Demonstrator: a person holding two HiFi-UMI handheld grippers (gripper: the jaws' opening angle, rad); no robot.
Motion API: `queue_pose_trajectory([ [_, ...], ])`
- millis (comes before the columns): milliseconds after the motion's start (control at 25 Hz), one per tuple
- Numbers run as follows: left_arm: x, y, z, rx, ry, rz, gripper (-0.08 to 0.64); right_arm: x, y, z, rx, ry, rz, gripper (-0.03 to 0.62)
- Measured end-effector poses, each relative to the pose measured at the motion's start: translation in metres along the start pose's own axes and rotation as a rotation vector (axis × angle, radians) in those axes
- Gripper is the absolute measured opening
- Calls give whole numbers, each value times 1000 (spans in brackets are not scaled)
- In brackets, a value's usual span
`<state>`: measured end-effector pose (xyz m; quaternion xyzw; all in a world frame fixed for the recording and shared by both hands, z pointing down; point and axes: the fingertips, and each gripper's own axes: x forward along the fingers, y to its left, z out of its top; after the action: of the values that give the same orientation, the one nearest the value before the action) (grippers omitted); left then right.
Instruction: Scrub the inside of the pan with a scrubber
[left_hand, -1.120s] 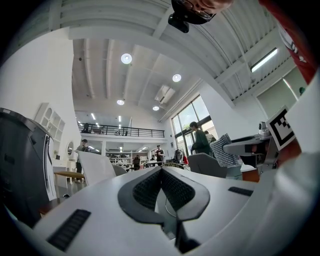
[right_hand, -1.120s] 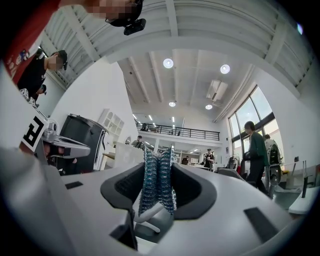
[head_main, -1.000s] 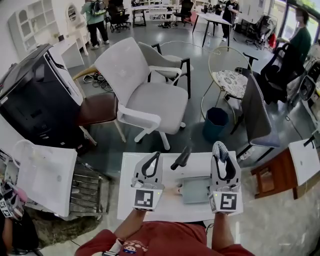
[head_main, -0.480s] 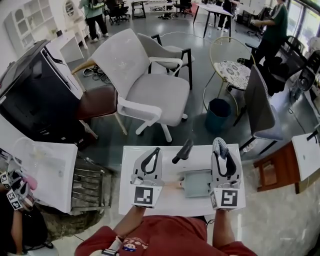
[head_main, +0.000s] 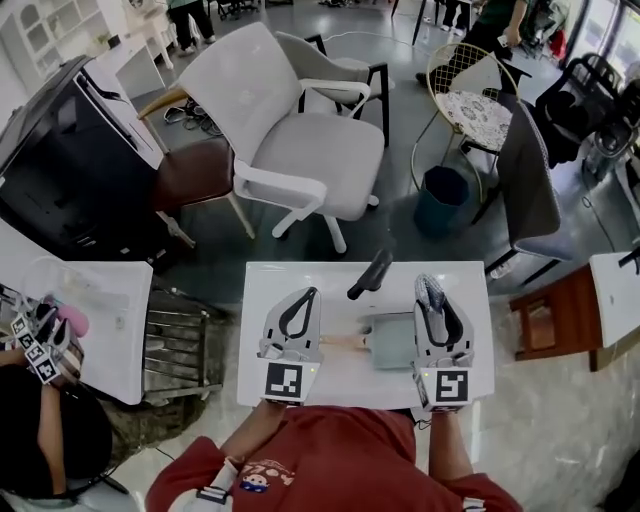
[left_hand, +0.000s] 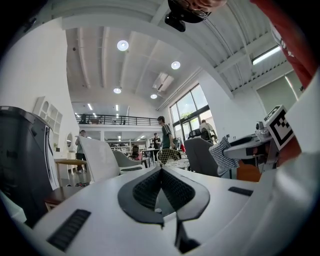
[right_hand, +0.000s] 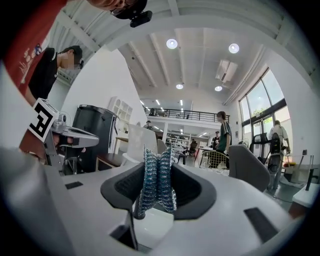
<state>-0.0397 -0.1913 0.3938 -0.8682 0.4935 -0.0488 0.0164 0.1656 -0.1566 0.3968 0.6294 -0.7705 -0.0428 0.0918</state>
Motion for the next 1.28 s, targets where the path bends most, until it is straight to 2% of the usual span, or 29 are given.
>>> queue_pose_trajectory([
  [400,-15,-13,-45,-32,94,-23,14,-13,33,-61,-12,139,89,175],
  [600,-17,-19,-60,-42,126,-32,14,-21,43,-96,-53,247,155,175],
  [760,-19,-25,-67,-50,143,-41,14,-25,53,-131,-126,378,233,175],
  [1000,-17,-31,-70,-51,142,-57,14,-32,80,-187,-286,563,438,173],
  [1160,-18,-35,-74,-65,150,-63,14,-49,100,-230,-447,715,625,170],
  [1280,-17,-37,-74,-67,139,-64,14,-58,108,-255,-568,795,736,169],
])
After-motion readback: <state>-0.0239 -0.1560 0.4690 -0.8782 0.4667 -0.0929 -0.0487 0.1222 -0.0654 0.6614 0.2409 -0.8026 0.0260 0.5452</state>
